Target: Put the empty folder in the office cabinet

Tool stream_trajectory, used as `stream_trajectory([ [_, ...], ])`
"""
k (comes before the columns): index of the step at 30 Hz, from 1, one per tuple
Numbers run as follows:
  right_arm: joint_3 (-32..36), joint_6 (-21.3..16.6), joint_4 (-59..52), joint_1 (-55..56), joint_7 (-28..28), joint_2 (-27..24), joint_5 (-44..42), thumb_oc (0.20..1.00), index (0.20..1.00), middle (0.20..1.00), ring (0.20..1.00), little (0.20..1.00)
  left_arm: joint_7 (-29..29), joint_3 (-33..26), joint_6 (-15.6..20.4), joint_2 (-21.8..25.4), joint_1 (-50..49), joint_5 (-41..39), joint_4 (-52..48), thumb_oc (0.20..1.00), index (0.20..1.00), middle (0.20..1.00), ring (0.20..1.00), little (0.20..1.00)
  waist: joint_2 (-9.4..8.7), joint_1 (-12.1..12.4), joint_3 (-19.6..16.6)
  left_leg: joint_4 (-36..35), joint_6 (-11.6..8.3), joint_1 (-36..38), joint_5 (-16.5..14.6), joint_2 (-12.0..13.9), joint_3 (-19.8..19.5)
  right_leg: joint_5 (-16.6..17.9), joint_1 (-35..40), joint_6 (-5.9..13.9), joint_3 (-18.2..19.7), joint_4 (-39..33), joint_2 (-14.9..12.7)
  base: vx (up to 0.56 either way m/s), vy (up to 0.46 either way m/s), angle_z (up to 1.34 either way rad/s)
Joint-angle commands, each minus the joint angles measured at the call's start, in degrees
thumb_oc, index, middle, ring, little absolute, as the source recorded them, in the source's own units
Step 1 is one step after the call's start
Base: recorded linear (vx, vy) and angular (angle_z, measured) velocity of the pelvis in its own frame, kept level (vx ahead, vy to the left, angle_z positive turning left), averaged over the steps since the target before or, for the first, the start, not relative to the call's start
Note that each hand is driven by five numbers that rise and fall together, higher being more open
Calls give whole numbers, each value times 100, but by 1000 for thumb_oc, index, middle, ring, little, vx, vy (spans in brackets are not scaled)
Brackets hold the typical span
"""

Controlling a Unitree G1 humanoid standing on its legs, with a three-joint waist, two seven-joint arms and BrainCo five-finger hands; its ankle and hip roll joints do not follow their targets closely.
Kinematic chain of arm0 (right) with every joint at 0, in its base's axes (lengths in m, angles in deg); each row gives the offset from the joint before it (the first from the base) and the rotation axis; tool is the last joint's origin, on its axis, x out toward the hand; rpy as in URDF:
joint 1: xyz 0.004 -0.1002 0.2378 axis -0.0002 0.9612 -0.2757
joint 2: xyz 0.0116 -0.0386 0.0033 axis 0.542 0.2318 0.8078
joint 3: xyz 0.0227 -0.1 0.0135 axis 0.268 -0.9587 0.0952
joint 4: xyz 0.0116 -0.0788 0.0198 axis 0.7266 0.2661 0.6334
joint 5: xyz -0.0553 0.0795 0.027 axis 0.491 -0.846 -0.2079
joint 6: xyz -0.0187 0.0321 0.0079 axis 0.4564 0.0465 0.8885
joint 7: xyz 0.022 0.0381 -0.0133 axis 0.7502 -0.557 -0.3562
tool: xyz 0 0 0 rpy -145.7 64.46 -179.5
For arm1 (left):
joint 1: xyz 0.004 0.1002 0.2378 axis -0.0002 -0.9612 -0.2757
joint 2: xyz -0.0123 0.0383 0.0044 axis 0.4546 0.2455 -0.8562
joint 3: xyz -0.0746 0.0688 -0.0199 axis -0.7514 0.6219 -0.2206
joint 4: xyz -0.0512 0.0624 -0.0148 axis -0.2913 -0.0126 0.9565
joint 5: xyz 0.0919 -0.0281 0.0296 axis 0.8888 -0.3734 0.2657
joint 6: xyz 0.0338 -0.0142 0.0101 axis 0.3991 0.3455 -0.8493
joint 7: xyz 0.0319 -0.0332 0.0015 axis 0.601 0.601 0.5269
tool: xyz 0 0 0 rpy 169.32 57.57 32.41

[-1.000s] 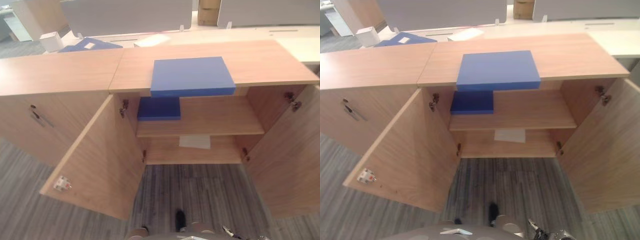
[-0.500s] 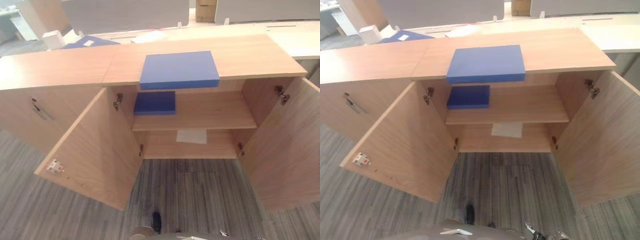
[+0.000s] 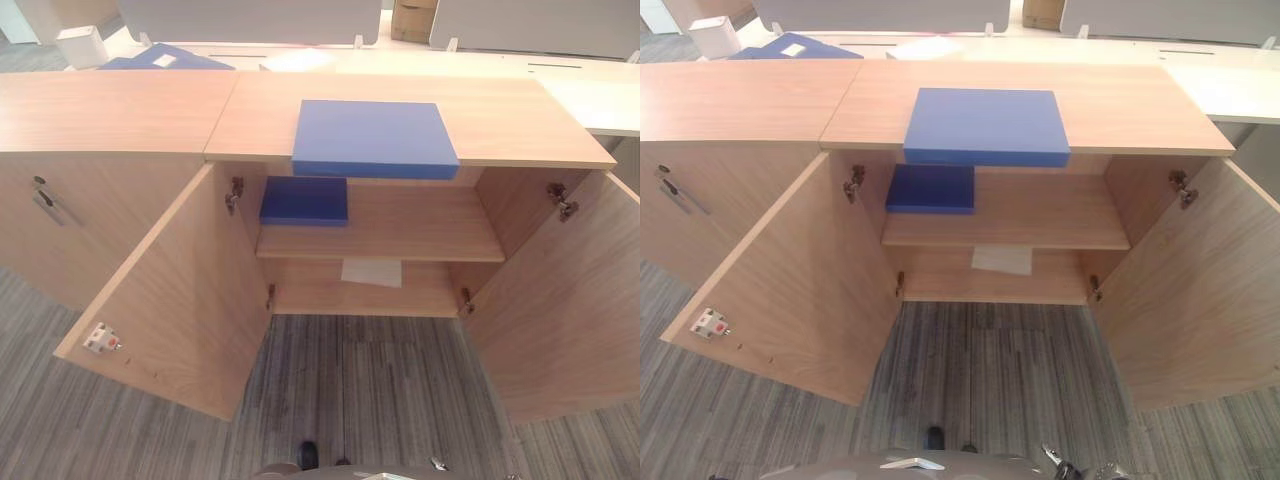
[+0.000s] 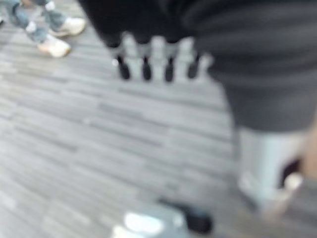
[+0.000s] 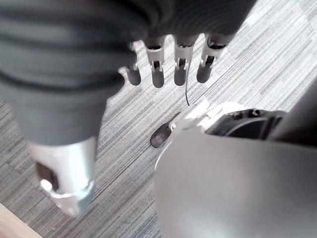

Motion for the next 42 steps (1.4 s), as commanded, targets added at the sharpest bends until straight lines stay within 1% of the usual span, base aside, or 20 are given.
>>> stream_trajectory([
  [1, -45, 105, -97, 170, -11, -123, -49, 1000, 1000, 1000, 1000, 1000, -4, 122, -50, 74, -42, 167, 213, 1000, 1000, 1000, 1000, 1000, 104, 12, -154, -56, -19, -186, -507, -16, -22, 61, -332, 586, -286, -17, -427, 0, 88, -3],
  [7, 11, 127, -80, 142, -26, -147, 50, 1000, 1000, 1000, 1000, 1000, 54, 89, -101, 61, -37, 157, 244, 1000, 1000, 1000, 1000, 1000, 69, 21, -89, 142, 42, -152, -675, -22, 26, 44, -369, 619, -309, 115, -560, -5, 94, -1],
  [12, 68, 175, -48, 127, -62, -133, 33, 1000, 1000, 1000, 1000, 1000, 121, 29, -96, 101, -41, 204, 288, 1000, 1000, 1000, 1000, 1000, 33, 42, -30, 302, 142, -122, -843, -57, 52, 34, -424, 704, -298, 324, -718, 19, 120, 0],
  [13, 67, 185, -46, 107, -71, -102, -27, 1000, 1000, 1000, 1000, 1000, 136, 14, -88, 126, -23, 234, 310, 1000, 1000, 1000, 1000, 1000, 31, 45, -2, 406, 203, -155, -918, -69, 86, -22, -501, 732, -302, 539, -808, 15, 109, 0],
  [15, 69, 167, -38, 96, -61, -82, -35, 1000, 1000, 1000, 1000, 1000, 140, 4, -79, 138, -13, 224, 308, 1000, 1000, 1000, 1000, 1000, 37, 46, 28, 465, 222, -176, -926, -57, 103, -24, -597, 763, -336, 710, -865, -25, 104, -3],
  [16, 90, 141, -58, 48, -69, -48, -98, 1000, 1000, 1000, 1000, 1000, 156, -22, -87, 196, 50, 167, 285, 1000, 1000, 1000, 1000, 1000, 84, 71, 175, 662, 284, -276, -962, 33, 251, -107, -872, 841, -545, 1344, -1086, -56, 127, -3],
  [17, 111, 158, -70, 28, -75, -44, -79, 1000, 1000, 1000, 1000, 1000, 144, -35, -102, 212, 71, 149, 283, 1000, 1000, 1000, 1000, 1000, 97, 87, 220, 694, 294, -295, -962, 59, 305, -38, -959, 859, -654, 1555, -1184, -46, 102, -2],
  [18, 111, 158, -70, 28, -75, -44, -79, 1000, 1000, 1000, 1000, 1000, 144, -35, -102, 212, 71, 149, 283, 1000, 1000, 1000, 1000, 1000, 97, 87, 220, 694, 294, -295, -962, 59, 305, -38, -959, 859, -654, 1555, -1184, -19, 40, -12],
  [21, 156, 241, -92, -33, -78, -23, 26, 1000, 1000, 1000, 1000, 1000, 98, -161, -101, 258, 121, 131, 338, 1000, 1000, 1000, 1000, 1000, 114, 177, 375, 710, 276, -297, -966, 152, 553, 389, -1227, 945, -1098, 1925, -1619, -5, 19, -45],
  [22, 116, 299, -111, -16, 57, 20, 223, 1000, 1000, 1000, 1000, 1000, 57, -232, -93, 312, 122, 15, 338, 1000, 1000, 1000, 1000, 1000, 79, 205, 471, 659, 195, -187, -1024, 218, 716, 795, -1358, 1089, -1276, 1587, -1901, 34, -49, -48],
  [23, 116, 299, -111, -16, 57, 20, 223, 1000, 1000, 1000, 1000, 1000, 57, -232, -93, 312, 122, 15, 338, 1000, 1000, 1000, 1000, 1000, 79, 205, 471, 659, 195, -187, -1024, 218, 716, 795, -1358, 1089, -1276, 1587, -1901, 65, -76, -71],
  [24, 111, 293, -106, 4, 60, 35, 234, 1000, 1000, 1000, 1000, 1000, 46, -240, -124, 327, 123, 8, 320, 1000, 1000, 1000, 1000, 1000, 63, 178, 491, 643, 177, -134, -1065, 219, 695, 906, -1421, 1145, -1190, 1454, -1922, 119, -54, -49],
  [25, 136, 229, -59, 47, -22, 69, 182, 1000, 1000, 1000, 1000, 1000, 22, -222, -169, 328, 116, -8, 311, 1000, 1000, 1000, 1000, 1000, 40, 108, 502, 637, 152, -39, -1161, 208, 602, 1064, -1529, 1233, -985, 1225, -1940, 280, -127, -68],
  [26, 240, 183, 11, 110, -52, 92, 244, 1000, 1000, 1000, 1000, 1000, 16, -197, -185, 289, 124, 60, 349, 1000, 1000, 1000, 1000, 1000, 27, -16, 487, 615, 127, 95, -1278, 196, 413, 1149, -1620, 1295, -656, 663, -1907, 275, -117, -33],
  [29, 298, 160, 76, 141, -1, 98, 313, 1000, 1000, 1000, 1000, 1000, 21, -154, -131, 266, 120, 38, 385, 1000, 1000, 1000, 1000, 1000, 25, -71, 469, 613, 107, 158, -1346, 197, 339, 1184, -1628, 1332, -545, 375, -1909, 192, -84, 24],
  [30, 359, 139, 116, 205, 60, 113, 350, 1000, 1000, 1000, 1000, 1000, 1, -132, -95, 250, 93, 59, 370, 1000, 1000, 1000, 1000, 1000, 3, -120, 447, 649, 84, 241, -1447, 201, 289, 1223, -1680, 1389, -500, 8, -1925, 250, -132, 40],
  [34, 427, 133, 157, 301, 163, 123, 420, 1000, 1000, 1000, 1000, 1000, -19, -124, -62, 266, 33, 86, 339, 1000, 1000, 1000, 1000, 1000, -26, -148, 396, 682, 39, 367, -1516, 233, 244, 1197, -1741, 1435, -512, -24, -1929, 228, -144, 43],
  [36, 428, 97, 173, 335, 206, 80, 340, 1000, 1000, 1000, 1000, 1000, -69, -203, 11, 199, -59, 231, 355, 1000, 1000, 1000, 1000, 1000, -58, -189, 229, 557, 9, 565, -1523, 324, 145, 1039, -1588, 1425, -465, -24, -1755, 381, -237, 82],
  [39, 423, 85, 162, 322, 231, 67, 363, 1000, 1000, 1000, 1000, 1000, -52, -227, 31, 185, -83, 266, 348, 1000, 1000, 1000, 1000, 1000, -56, -200, 210, 524, -13, 614, -1506, 364, 140, 1031, -1568, 1418, -448, -24, -1717, 144, -96, 30],
  [42, 326, 26, -4, 175, 162, -49, 252, 1000, 1000, 1000, 1000, 1000, -28, -260, 105, 128, -106, 294, 313, 1000, 1000, 1000, 1000, 1000, -73, -229, 120, 255, -154, 796, -1348, 604, 186, 922, -1406, 1251, -427, -24, -1433, 299, -266, 0],
])
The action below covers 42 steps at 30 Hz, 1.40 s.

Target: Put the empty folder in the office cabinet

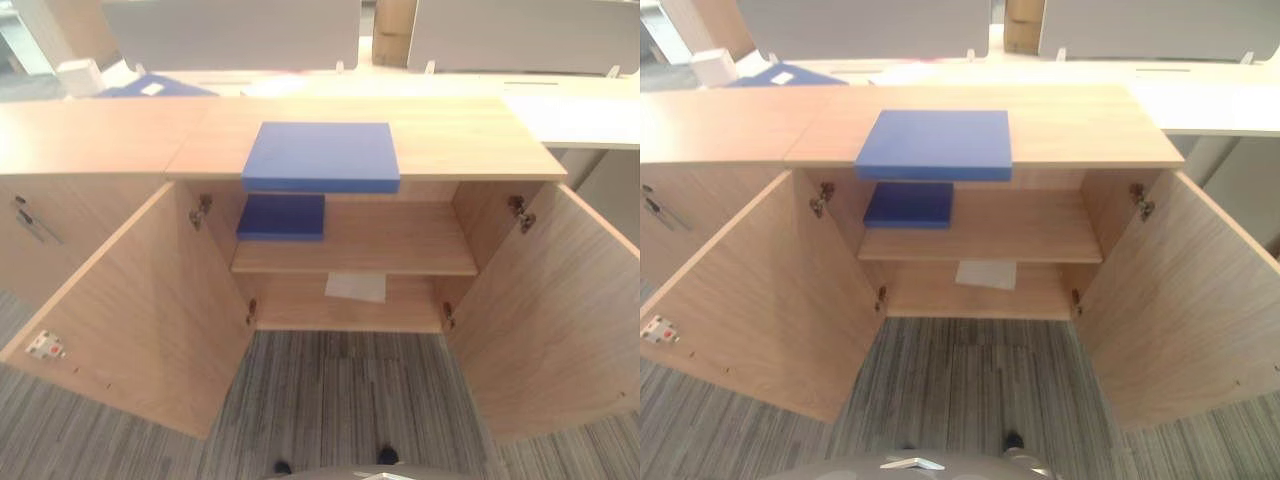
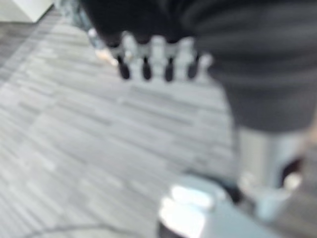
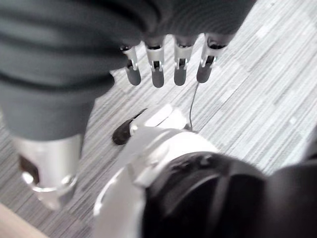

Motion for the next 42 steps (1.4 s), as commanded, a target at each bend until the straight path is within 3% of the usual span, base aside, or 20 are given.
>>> stream_trajectory([
  [1, -76, 50, 137, -290, -37, 199, -29, 1000, 1000, 1000, 1000, 1000, -60, 28, 118, 435, 499, 248, 141, 1000, 1000, 1000, 1000, 1000, -290, -49, 256, 193, 409, 508, -1032, -743, 280, 610, -1037, 254, 199, 7, -487, 83, -83, 0],
  [5, -84, 151, 75, -330, -118, 33, 25, 1000, 1000, 1000, 1000, 1000, -58, 2, 234, 414, 532, 122, 155, 1000, 1000, 1000, 1000, 1000, -324, -92, 192, 209, 307, 500, -922, -589, 328, 566, -866, 64, 309, 7, -264, 197, -219, 0],
  [7, -101, 243, 48, -300, -162, -32, 68, 1000, 1000, 1000, 1000, 1000, -102, -24, 258, 418, 555, 88, 165, 1000, 1000, 1000, 1000, 1000, -314, -120, 175, 466, 214, 392, -673, -467, 313, 482, -804, -48, 366, 7, -143, 98, -136, -21],
  [10, -129, 335, 60, -263, -128, -126, 228, 1000, 1000, 1000, 1000, 1000, -150, -32, 330, 404, 639, 6, 159, 1000, 1000, 1000, 1000, 1000, -310, -157, 242, 1555, 91, -153, 6, -237, 280, 330, -722, -271, 424, 56, 28, 76, -159, -27],
  [13, -112, 222, 105, -233, -212, -176, 162, 1000, 1000, 1000, 1000, 1000, -201, -25, 291, 367, 763, -79, 76, 1000, 1000, 1000, 1000, 1000, -365, -151, 400, 2369, 81, -839, 183, -113, 280, 183, -518, -414, 501, 98, 101, 70, -100, -4],
  [18, -40, 195, 133, -229, -92, -216, 246, 1000, 1000, 1000, 1000, 1000, -157, 29, 238, 342, 780, -34, 49, 1000, 1000, 1000, 1000, 1000, -312, -157, 455, 1900, 106, -945, 177, -205, 374, 98, -401, -368, 583, 133, 121, 103, 66, -11],
  [19, -44, 165, 95, -251, -61, -224, 185, 1000, 1000, 1000, 1000, 1000, -131, 71, 235, 319, 781, -28, 66, 1000, 1000, 1000, 1000, 1000, -270, -94, 499, 1089, 84, -1069, 253, -372, 309, 60, -254, -328, 678, 84, 163, 134, 112, 9],
  [20, -44, 165, 95, -251, -61, -224, 185, 1000, 1000, 1000, 1000, 1000, -131, 71, 235, 319, 781, -28, 66, 1000, 1000, 1000, 1000, 1000, -270, -94, 499, 1089, 84, -1069, 253, -372, 309, 60, -254, -328, 678, 84, 163, 312, 235, 17],
  [21, -100, 115, 36, -249, 35, -258, 55, 1000, 1000, 1000, 1000, 1000, -57, 123, 275, 290, 725, 83, 106, 1000, 1000, 1000, 1000, 1000, -237, 154, 617, 358, -41, -1590, 601, -641, 12, -52, 77, -329, 814, 7, 300, 179, 123, 8],
  [26, -132, 83, -6, -290, 24, -233, -202, 1000, 1000, 1000, 1000, 1000, -18, 87, 310, 281, 661, 66, 152, 1000, 1000, 1000, 1000, 1000, -242, 244, 552, 305, 96, -1484, 414, -797, 56, -131, 169, -287, 766, 7, 217, 165, 175, -40],
  [29, -248, 80, 29, -223, 21, -56, -372, 1000, 1000, 1000, 1000, 1000, 9, 292, 144, 416, 773, 144, 91, 1000, 1000, 1000, 1000, 1000, -146, 207, 397, -119, 319, -927, 194, -969, 4, -94, 51, -180, 523, 86, 58, 138, 183, -55],
  [33, -300, 55, -15, -159, 48, 64, -382, 1000, 1000, 1000, 1000, 1000, 56, 398, 292, 501, 852, 76, 80, 1000, 1000, 1000, 1000, 1000, -109, 155, 348, -119, 462, -810, 25, -1088, -35, -38, -203, -86, 456, 223, -78, 50, 160, 34],
  [42, -346, -43, -41, -163, -79, 202, -547, 1000, 1000, 1000, 1000, 1000, 79, 434, 346, 603, 862, 160, 118, 1000, 1000, 1000, 1000, 1000, -112, 153, 326, -119, 586, -827, -103, -1160, 6, 79, -418, 76, 489, 304, -239, 0, 56, 0],
])
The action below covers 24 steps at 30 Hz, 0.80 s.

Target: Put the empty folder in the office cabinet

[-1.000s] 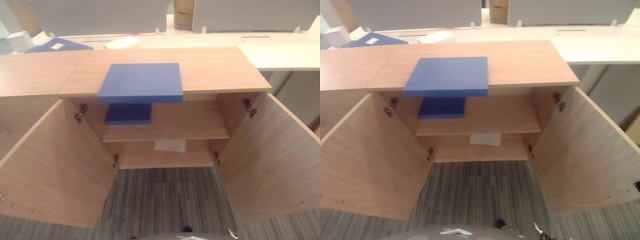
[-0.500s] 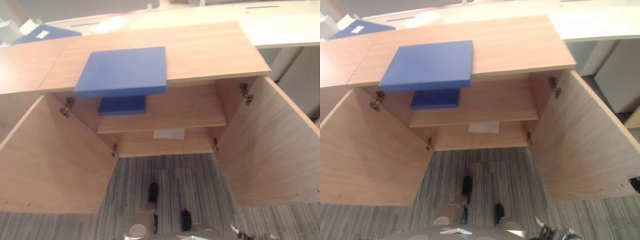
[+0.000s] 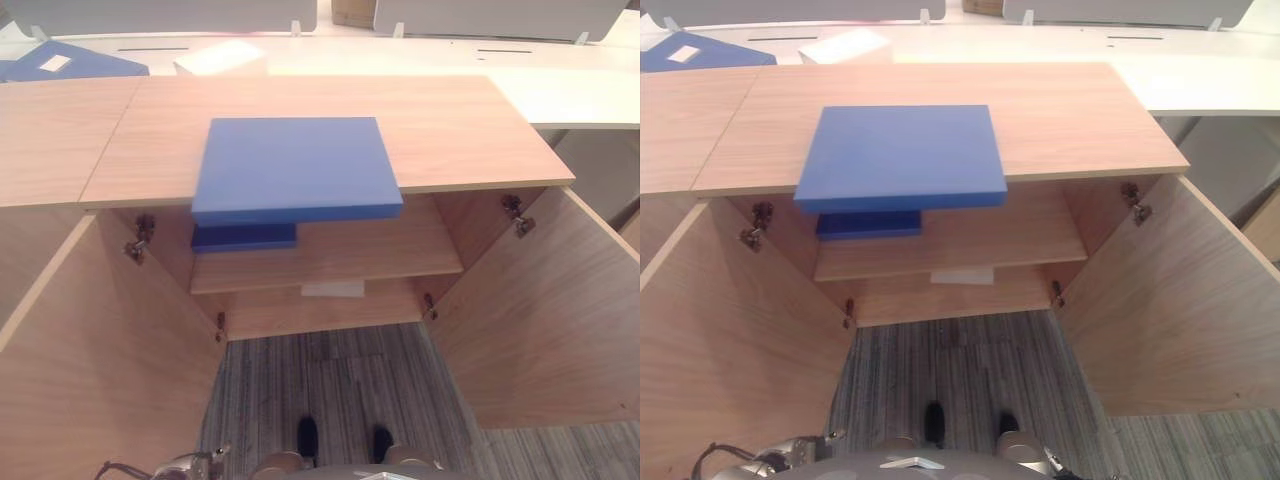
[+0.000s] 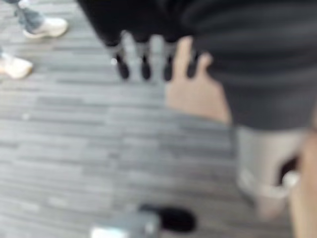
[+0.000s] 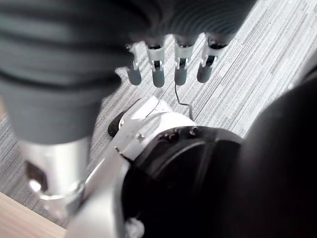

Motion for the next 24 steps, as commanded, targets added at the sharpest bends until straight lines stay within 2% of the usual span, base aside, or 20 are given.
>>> stream_trajectory([
  [1, -133, 2, -18, -38, -117, -32, -272, 1000, 1000, 1000, 1000, 1000, 6, -127, -32, 33, -185, 202, 241, 1000, 1000, 1000, 1000, 1000, -38, 116, -51, -17, -49, -151, -653, 36, -95, 635, 84, 252, 23, -501, 102, 0, 0, 0],
  [20, 16, 42, 33, -11, 55, 53, -21, 1000, 1000, 1000, 1000, 1000, -76, -174, -41, 7, -383, 146, 140, 1000, 1000, 1000, 1000, 1000, -46, 78, -130, -17, 52, 61, -842, 66, 37, 623, -100, 394, 68, -174, 7, 4, 2, 0],
  [22, 19, 18, 50, 1, 33, 67, -31, 1000, 1000, 1000, 1000, 1000, -81, -181, -38, 20, -384, 156, 134, 1000, 1000, 1000, 1000, 1000, -47, 71, -146, -17, 57, 86, -861, 69, 42, 616, -107, 403, 68, -152, 4, 0, 0, 0],
  [24, 49, -200, 84, 17, 57, 63, -28, 1000, 1000, 1000, 1000, 1000, -77, -205, -41, 25, -384, 183, 138, 1000, 1000, 1000, 1000, 1000, -54, 62, -168, -17, 58, 118, -886, 75, 54, 605, -107, 408, 59, -139, 9, 0, 0, 0],
])
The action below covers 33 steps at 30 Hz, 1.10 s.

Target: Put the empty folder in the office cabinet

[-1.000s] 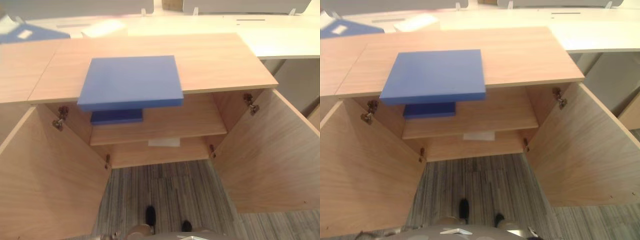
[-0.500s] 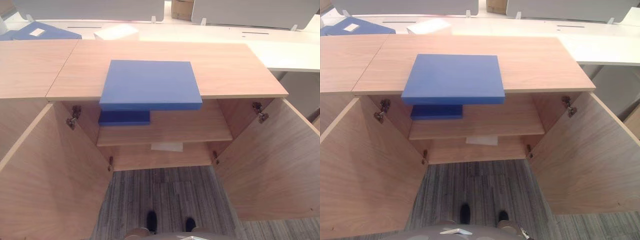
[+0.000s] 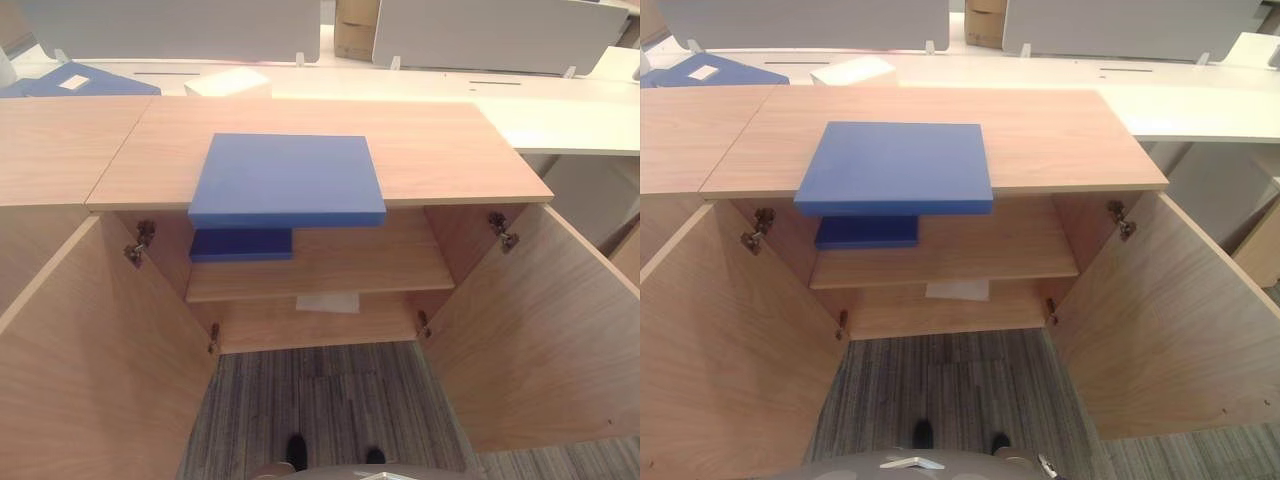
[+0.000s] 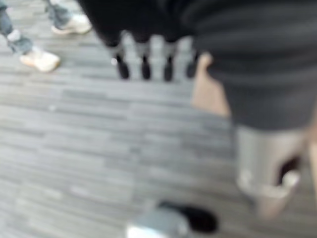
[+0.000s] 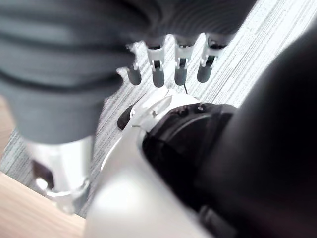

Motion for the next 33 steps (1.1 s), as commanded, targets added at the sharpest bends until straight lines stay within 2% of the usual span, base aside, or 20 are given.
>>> stream_trajectory([
  [1, -11, -267, 55, -144, 34, -110, 67, 1000, 1000, 1000, 1000, 1000, -71, -108, -10, 51, 202, 183, 196, 1000, 1000, 1000, 1000, 1000, 260, -49, 243, 22, 53, 111, -878, 11, 57, 321, -223, 400, 40, 61, -56, 0, 0, 0],
  [8, 10, -331, -48, -147, 44, -139, 28, 1000, 1000, 1000, 1000, 1000, -163, -124, 185, 39, 201, -3, 211, 1000, 1000, 1000, 1000, 1000, 241, -76, 234, 22, 52, 151, -898, 24, 58, 294, -221, 395, 42, 97, -34, 0, 0, 0],
  [9, -9, -319, -66, -180, 22, -130, 1, 1000, 1000, 1000, 1000, 1000, -558, -181, 667, 22, 198, -435, 212, 1000, 1000, 1000, 1000, 1000, 232, -67, 233, 22, 57, 175, -909, 24, 36, 268, -210, 380, 29, 121, -18, 0, 0, 0],
  [10, -9, -319, -66, -180, 22, -130, 1, 1000, 1000, 1000, 1000, 1000, -558, -181, 667, 22, 198, -435, 212, 1000, 1000, 1000, 1000, 1000, 232, -67, 233, 22, 57, 175, -909, 24, 36, 268, -210, 380, 29, 121, -18, -11, -27, 3],
  [11, -15, -290, -71, -192, 22, -123, 37, 1000, 1000, 1000, 1000, 1000, -837, -288, 1008, 30, 205, -852, 197, 1000, 1000, 1000, 1000, 1000, 227, -68, 228, 22, 53, 191, -911, 22, 22, 255, -206, 376, 16, 136, -13, -4, -14, 3],
  [12, -24, -263, -79, -197, 1, -116, 64, 1000, 1000, 1000, 1000, 1000, -965, -425, 1170, 49, 223, -1356, 181, 1000, 1000, 1000, 1000, 1000, 222, -69, 220, 22, 44, 210, -912, 21, 10, 244, -192, 371, 5, 142, -7, 0, -22, 3],
  [15, -5, -240, -44, -201, -28, -98, 102, 1000, 1000, 1000, 1000, 1000, -794, -745, 1678, 68, 291, -1646, 26, 1000, 1000, 1000, 1000, 1000, 217, -49, 191, 22, 26, 243, -915, 18, -23, 235, -133, 370, -51, 122, -9, 0, 0, 0],
  [17, 35, -226, -33, -190, -29, -104, 111, 1000, 1000, 1000, 1000, 1000, -965, -858, 1937, 105, 327, -1580, -284, 1000, 1000, 1000, 1000, 1000, 217, -15, 184, 22, 16, 257, -915, 18, -54, 231, -88, 368, -106, 100, -9, -1, -36, 7],
  [18, 23, -212, -52, -194, -81, -108, 43, 1000, 1000, 1000, 1000, 1000, -1218, -928, 2362, 158, 384, -1185, -545, 1000, 1000, 1000, 1000, 1000, 217, 15, 180, 22, 7, 268, -913, 11, -93, 223, -55, 364, -141, 83, 1, -10, -43, 16],
  [20, 29, -204, -58, -194, -86, -123, 40, 1000, 1000, 1000, 1000, 1000, -1386, -939, 2548, 206, 413, -870, -716, 1000, 1000, 1000, 1000, 1000, 219, 25, 182, 22, 5, 274, -914, 11, -104, 217, -39, 356, -151, 78, 6, -25, -78, 22],
  [21, -7, -203, -15, -212, -34, -63, -128, 1000, 1000, 1000, 1000, 1000, -1754, -735, 3064, 71, 437, -281, -792, 1000, 1000, 1000, 1000, 1000, 136, 130, 176, 22, 4, 256, -924, 18, -126, 240, -43, 382, -196, 70, 39, -63, -109, 11],
  [22, 45, -160, -96, -243, -90, -102, -72, 1000, 1000, 1000, 1000, 1000, -1888, -885, 3160, 161, 486, 140, -956, 1000, 1000, 1000, 1000, 1000, 166, 105, 215, 22, -20, 242, -889, 30, -161, 231, -39, 371, -181, 58, 60, -76, -89, 2],
  [24, 5, -60, -256, -238, -147, -266, -72, 1000, 1000, 1000, 1000, 1000, -2672, -616, 2984, 391, 643, 1125, -1637, 1000, 1000, 1000, 1000, 1000, 216, 54, 262, 22, -33, 254, -868, 27, -154, 221, -18, 337, -199, 57, 53, -47, 78, 12],
  [25, -10, -68, -308, -174, -114, -365, -38, 1000, 1000, 1000, 1000, 1000, -3147, -348, 2192, 782, 785, 1587, -2692, 1000, 1000, 1000, 1000, 1000, 260, 25, 260, 22, -32, 262, -868, 6, -147, 201, -8, 305, -176, 51, 53, -35, 103, 15],
  [26, -26, -97, -330, -124, -99, -401, -39, 1000, 1000, 1000, 1000, 1000, -3265, -237, 1739, 1114, 886, 1996, -3272, 1000, 1000, 1000, 1000, 1000, 281, 17, 250, 22, -30, 262, -873, -4, -151, 189, 5, 287, -155, 39, 56, -23, 77, 8],
  [27, -31, -105, -339, -108, -95, -407, -41, 1000, 1000, 1000, 1000, 1000, -3268, -213, 1661, 1209, 907, 2251, -3403, 1000, 1000, 1000, 1000, 1000, 283, 16, 246, 22, -29, 264, -875, -7, -151, 186, 13, 281, -148, 34, 57, 0, 0, 0],
  [28, -24, -118, -349, -78, -75, -417, -37, 1000, 1000, 1000, 1000, 1000, -3233, -179, 1233, 1492, 985, 2448, -3907, 1000, 1000, 1000, 1000, 1000, 285, 20, 241, 22, -23, 266, -884, -13, -156, 181, 28, 276, -132, 19, 61, 0, 0, 0],
  [29, -29, -147, -389, -14, -74, -418, -74, 1000, 1000, 1000, 1000, 1000, -3048, -141, 674, 1943, 1092, 3174, -4717, 1000, 1000, 1000, 1000, 1000, 285, 41, 230, 22, -16, 261, -898, -21, -170, 173, 59, 263, -124, -13, 71, -17, -35, -3],
  [30, -48, -166, -437, 43, -100, -399, -147, 1000, 1000, 1000, 1000, 1000, -2802, -150, 339, 2291, 1144, 3660, -5408, 1000, 1000, 1000, 1000, 1000, 273, 68, 223, 22, -18, 258, -909, -22, -188, 173, 99, 251, -128, -56, 79, -22, -50, -2],
  [33, -72, -228, -459, 123, -128, -328, -260, 1000, 1000, 1000, 1000, 1000, -2258, -193, 3, 2594, 1205, 3924, -6339, 1000, 1000, 1000, 1000, 1000, 255, 106, 210, 22, -25, 251, -913, -23, -234, 184, 148, 247, -150, -119, 92, -17, -54, 4],
])
